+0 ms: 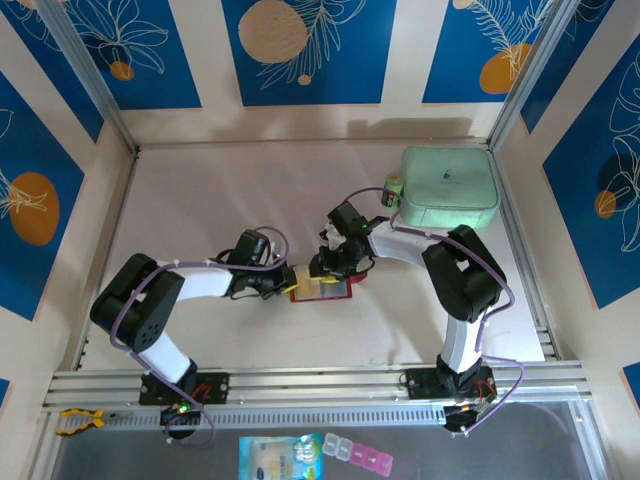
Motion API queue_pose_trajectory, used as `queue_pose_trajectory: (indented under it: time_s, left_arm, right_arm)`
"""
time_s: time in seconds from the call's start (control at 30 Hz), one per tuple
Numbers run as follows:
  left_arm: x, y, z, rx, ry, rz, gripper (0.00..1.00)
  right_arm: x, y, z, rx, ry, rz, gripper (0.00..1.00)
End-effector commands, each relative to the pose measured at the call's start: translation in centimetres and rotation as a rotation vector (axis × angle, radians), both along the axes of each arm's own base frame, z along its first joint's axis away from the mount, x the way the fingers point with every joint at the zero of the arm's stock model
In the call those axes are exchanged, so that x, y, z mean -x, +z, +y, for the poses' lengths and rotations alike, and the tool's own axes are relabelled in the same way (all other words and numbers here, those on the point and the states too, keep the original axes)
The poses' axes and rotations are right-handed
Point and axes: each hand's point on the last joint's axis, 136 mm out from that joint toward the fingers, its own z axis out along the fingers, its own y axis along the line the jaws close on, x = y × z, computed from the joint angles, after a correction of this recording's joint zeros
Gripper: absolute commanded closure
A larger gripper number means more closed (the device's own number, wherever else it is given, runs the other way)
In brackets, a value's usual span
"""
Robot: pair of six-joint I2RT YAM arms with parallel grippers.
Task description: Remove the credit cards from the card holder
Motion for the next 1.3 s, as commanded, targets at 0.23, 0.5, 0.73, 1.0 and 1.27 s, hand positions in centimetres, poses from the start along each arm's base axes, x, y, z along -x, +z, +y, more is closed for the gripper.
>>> queue_pose_trajectory:
  time_s: [0.23,0.5,0.73,1.0,1.27]
  left_arm:
    - [0.6,-1.3,1.3,-0.086,-0.011,0.03,1.0]
    - [0.8,-1.8,1.5,-0.099,-0.011,0.039,1.0]
    - [0.8,-2.0,1.5,-0.101,-0.012,0.045,1.0]
    - [0.9,-2.3,1.6,-0.107,-0.01,0.055,1.0]
    - [1.2,-2.4,1.9,-0.119,-0.011,0.063,1.0]
  right_arm:
    - [0.0,0.0,0.7,-0.013,0.017,0.012,0.65]
    - [0.0,-1.0,0.8,-0.014,0.023,0.027,0.65]
    - [0.2,-0.9,1.5,-0.06,0.04,0.027,0.71]
    - [0.4,-1.3,1.5,-0.053,0.047,0.036,0.73]
    - [0.2,-2.1,-0.9,0.086,0.019,0.009,0.72]
